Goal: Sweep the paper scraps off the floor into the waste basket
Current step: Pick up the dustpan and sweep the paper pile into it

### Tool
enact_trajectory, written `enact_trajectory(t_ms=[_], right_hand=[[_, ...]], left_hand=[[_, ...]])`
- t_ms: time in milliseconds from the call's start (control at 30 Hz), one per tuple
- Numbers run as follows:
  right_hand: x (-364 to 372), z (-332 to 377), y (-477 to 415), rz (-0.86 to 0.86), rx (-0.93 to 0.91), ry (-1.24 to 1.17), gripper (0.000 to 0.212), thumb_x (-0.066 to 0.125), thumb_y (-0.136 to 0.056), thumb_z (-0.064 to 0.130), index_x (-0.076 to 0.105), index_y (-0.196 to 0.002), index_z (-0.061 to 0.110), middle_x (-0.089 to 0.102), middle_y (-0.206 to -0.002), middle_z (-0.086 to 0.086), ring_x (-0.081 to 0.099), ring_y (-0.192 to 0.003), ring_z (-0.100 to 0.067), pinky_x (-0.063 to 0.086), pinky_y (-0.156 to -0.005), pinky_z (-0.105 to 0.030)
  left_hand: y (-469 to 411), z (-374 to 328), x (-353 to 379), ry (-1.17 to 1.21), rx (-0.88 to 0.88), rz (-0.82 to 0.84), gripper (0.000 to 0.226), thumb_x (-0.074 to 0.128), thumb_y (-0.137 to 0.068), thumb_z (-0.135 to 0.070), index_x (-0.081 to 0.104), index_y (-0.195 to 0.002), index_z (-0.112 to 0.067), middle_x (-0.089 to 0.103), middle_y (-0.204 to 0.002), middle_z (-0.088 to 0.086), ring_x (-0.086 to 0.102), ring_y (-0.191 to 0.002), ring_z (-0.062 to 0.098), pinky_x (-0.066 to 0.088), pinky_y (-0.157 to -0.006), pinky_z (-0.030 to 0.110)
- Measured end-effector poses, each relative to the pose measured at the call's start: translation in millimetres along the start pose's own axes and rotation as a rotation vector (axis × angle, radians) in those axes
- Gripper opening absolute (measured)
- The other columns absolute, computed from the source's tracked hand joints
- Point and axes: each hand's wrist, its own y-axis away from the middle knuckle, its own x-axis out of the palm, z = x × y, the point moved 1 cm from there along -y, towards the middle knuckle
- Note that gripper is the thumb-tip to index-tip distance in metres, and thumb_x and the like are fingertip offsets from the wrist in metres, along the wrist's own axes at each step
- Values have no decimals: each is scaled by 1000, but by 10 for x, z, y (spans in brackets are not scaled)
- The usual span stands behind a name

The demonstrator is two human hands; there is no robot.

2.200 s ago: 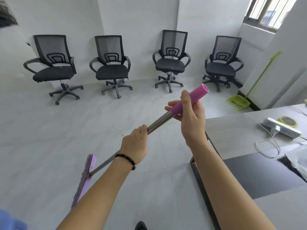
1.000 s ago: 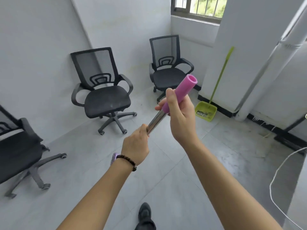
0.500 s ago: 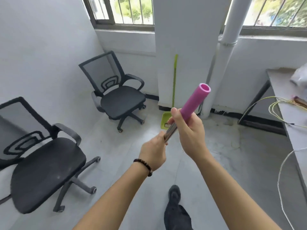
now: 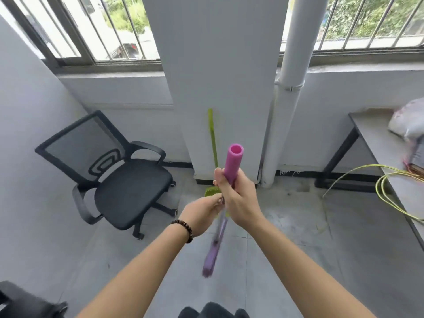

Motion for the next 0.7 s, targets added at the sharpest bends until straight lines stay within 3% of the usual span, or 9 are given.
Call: enact_trajectory(t_ms=[167,233,300,367,567,700], right_hand=[[22,-516,-941,-205,94,-9,51,53,-92,54,51,-87,3,56,-76,-16,62,-83,-39,51,-77,-51],[62,-822,-1271,-307,172,-4,49,56,-94,48,50,-85,0,52,-71,-7,59,-78,-39,50,-71,-41],[170,-1095,-1566,-381,280,4,45,58,-97,41,51,-85,-1,51,-72,-3,52,-66,-25,43,-67,-30],[305,-1289,-1836,-460,352,42,46,57,-96,43,48,-82,0,45,-68,1,43,-61,-11,38,-64,-29],[840,-1400,-2738,-535,442,129,41,57,-96,44,36,-70,20,34,-59,15,34,-54,-4,32,-58,-22],[1019,-1566,-3068,-610,503,142,40,58,-96,43,35,-66,31,37,-52,18,35,-54,-3,32,-59,-25]], left_hand=[[-1081,694,-292,51,-34,31,31,39,-102,-36,58,-123,-25,67,-118,-6,62,-106,16,49,-91,33],[-1609,1030,-393,44,-50,71,33,42,-101,-35,54,-129,-22,63,-126,-4,60,-112,17,47,-95,32],[-2167,1383,-471,54,-64,122,40,46,-99,-36,47,-135,-18,57,-134,1,56,-119,19,45,-100,34],[-2699,1683,-558,94,-98,162,47,50,-98,-36,42,-140,-15,52,-140,5,53,-125,21,44,-103,36],[-4059,2228,-851,115,-43,213,64,51,-97,-36,24,-149,-12,42,-148,10,44,-134,27,38,-107,39],[-4882,2278,-986,460,-239,214,75,55,-96,-36,13,-153,-10,33,-154,13,39,-138,28,36,-110,41]])
